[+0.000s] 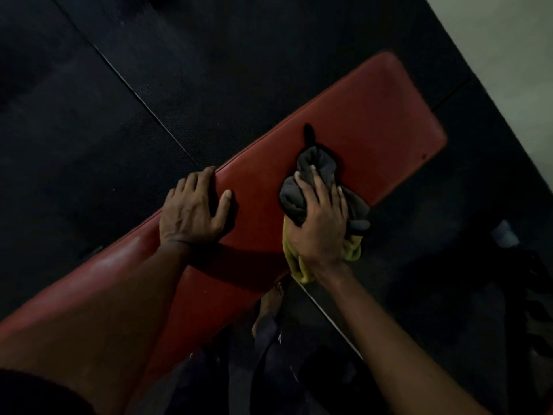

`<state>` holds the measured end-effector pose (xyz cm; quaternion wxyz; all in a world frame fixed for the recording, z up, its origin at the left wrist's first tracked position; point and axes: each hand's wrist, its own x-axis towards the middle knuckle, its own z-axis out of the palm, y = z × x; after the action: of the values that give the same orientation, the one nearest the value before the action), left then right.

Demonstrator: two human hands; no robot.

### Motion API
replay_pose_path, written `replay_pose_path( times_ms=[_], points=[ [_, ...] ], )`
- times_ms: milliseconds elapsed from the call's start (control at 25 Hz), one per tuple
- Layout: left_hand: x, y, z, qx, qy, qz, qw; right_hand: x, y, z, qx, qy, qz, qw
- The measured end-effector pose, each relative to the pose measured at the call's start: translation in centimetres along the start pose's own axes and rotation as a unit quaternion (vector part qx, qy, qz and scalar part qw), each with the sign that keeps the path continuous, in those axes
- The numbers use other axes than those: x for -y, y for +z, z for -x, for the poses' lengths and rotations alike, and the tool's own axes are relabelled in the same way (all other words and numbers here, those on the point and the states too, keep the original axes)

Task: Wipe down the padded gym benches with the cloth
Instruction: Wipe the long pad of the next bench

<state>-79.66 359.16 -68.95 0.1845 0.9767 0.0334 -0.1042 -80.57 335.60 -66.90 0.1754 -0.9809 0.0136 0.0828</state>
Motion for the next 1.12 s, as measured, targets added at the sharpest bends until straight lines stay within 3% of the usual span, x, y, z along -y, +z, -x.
replay_pose_path(
  times_ms=[120,280,360,600,640,840,920,1120],
  points=[
    [0.1,0.0,-0.1,0.009,0.002,-0.004,1.0,2.0,0.0,-3.5,0.012,-0.035,0.017,0.999],
    [0.2,0.1,-0.2,0.005,0.004,-0.013,1.0,4.4,0.1,-7.6,0.065,-0.209,0.051,0.974],
    [0.3,0.1,-0.1,0.006,0.01,-0.018,1.0,3.1,-0.7,-10.0,0.076,-0.253,0.052,0.963],
    [0.6,0.1,-0.1,0.016,0.019,-0.009,1.0,4.0,-0.6,-13.6,-0.04,-0.03,0.061,0.997],
    [0.5,0.0,-0.1,0.019,0.021,-0.008,1.0,4.7,-0.3,-13.0,-0.032,-0.04,0.073,0.996],
    [0.4,-0.4,-0.2,0.025,0.033,-0.002,0.999,4.1,-0.9,-12.0,0.094,-0.271,0.06,0.956],
    [0.5,-0.4,-0.2,0.027,0.054,-0.009,0.998,3.7,-1.3,-13.5,0.082,-0.248,0.057,0.964],
    [0.7,0.2,0.2,0.017,0.093,-0.022,0.995,4.1,-1.0,-15.8,0.002,-0.085,0.071,0.994]
  ],
)
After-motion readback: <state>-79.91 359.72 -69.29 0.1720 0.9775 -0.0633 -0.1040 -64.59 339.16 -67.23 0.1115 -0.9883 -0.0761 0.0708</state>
